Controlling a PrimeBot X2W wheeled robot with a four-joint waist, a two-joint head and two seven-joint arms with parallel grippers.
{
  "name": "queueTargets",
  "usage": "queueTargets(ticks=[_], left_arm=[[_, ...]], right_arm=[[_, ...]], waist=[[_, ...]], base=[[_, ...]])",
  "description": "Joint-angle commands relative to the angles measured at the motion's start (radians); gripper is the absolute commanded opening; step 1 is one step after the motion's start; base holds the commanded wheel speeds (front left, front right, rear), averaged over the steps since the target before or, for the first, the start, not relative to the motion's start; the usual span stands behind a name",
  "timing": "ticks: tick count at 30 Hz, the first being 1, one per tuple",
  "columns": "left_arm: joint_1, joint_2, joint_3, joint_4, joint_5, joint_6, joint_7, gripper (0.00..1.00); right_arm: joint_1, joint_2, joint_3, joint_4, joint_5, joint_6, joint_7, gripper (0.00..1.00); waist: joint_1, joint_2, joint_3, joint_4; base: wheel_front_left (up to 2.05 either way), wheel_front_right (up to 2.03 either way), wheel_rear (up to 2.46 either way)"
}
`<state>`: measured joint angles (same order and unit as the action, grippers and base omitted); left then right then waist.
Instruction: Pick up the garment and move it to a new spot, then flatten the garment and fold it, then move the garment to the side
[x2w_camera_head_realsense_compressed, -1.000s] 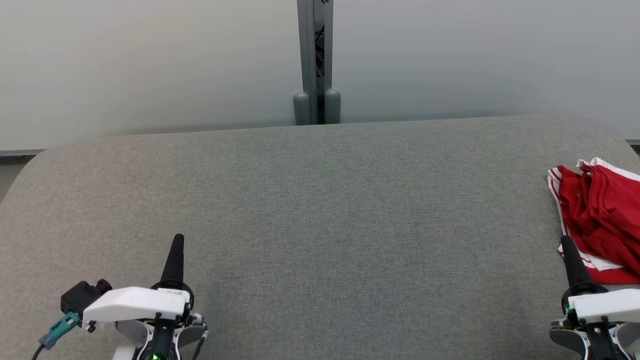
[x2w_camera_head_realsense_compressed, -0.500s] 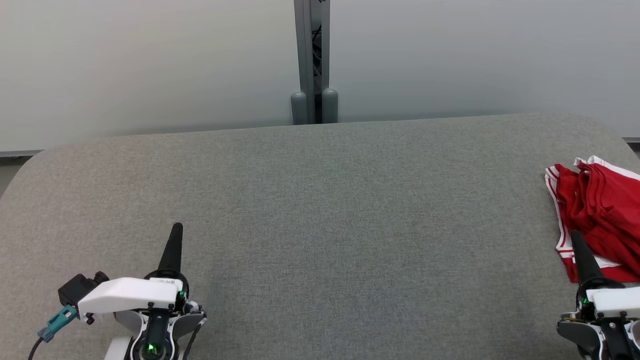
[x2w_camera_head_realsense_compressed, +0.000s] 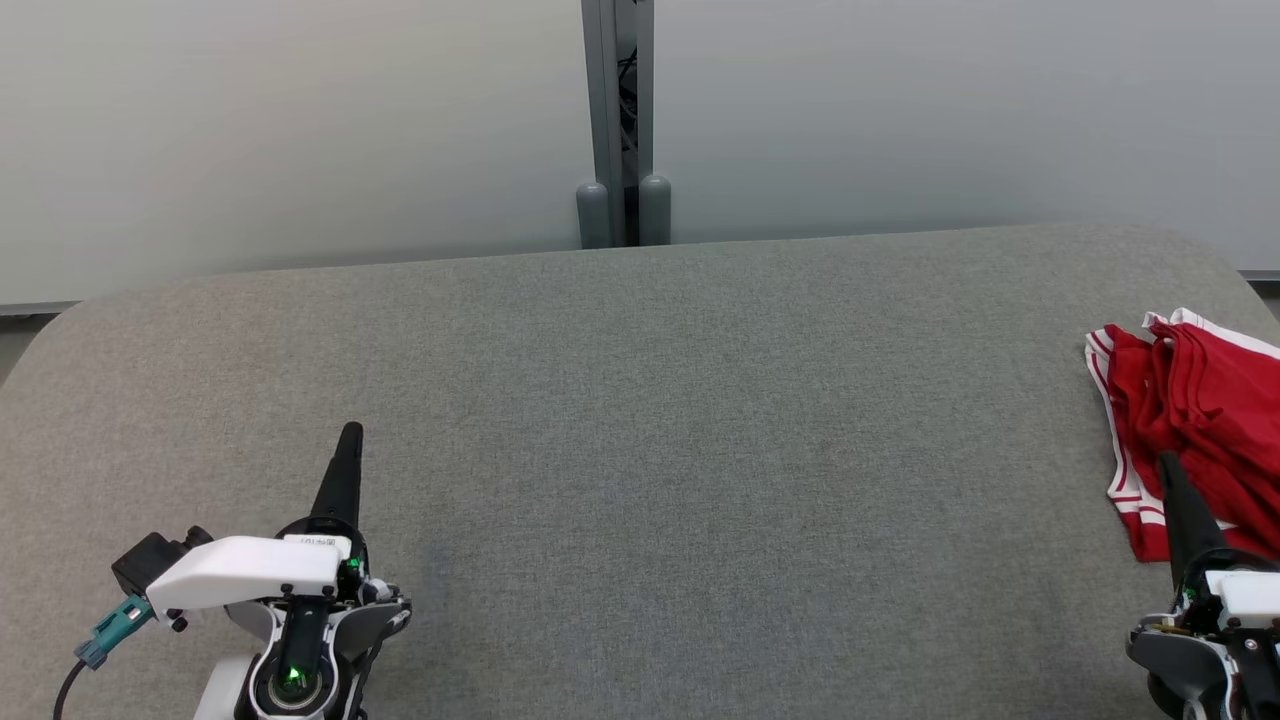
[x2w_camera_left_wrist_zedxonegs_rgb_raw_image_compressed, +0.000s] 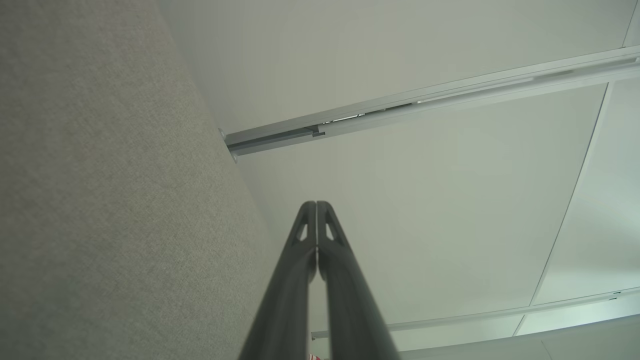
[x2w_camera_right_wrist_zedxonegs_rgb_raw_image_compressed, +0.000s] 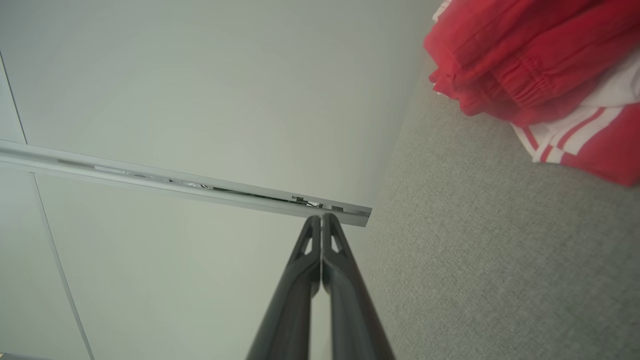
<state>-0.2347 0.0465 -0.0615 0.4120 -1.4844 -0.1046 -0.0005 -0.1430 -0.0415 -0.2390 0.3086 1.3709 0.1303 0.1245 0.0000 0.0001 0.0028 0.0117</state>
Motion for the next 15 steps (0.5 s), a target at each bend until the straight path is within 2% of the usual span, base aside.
queueTargets(ticks=[1,15], left_arm=[[-0.027,0.005,0.005,-0.001,-0.015,-0.006,0.003,0.0],[-0.052,0.005,0.011,0.009,-0.101,-0.02,0.027,0.0]], right_arm=[[-0.018,-0.011,-0.005,-0.005,0.019,0.001,0.011,0.0],[-0.024,-0.013,-0.034,-0.007,0.132,0.001,0.044,0.0]], waist=[[0.0,-0.0001,0.0,0.0],[0.0,-0.0001,0.002,-0.007]], base=[[0.0,0.0,0.0],[0.0,0.0,0.0]])
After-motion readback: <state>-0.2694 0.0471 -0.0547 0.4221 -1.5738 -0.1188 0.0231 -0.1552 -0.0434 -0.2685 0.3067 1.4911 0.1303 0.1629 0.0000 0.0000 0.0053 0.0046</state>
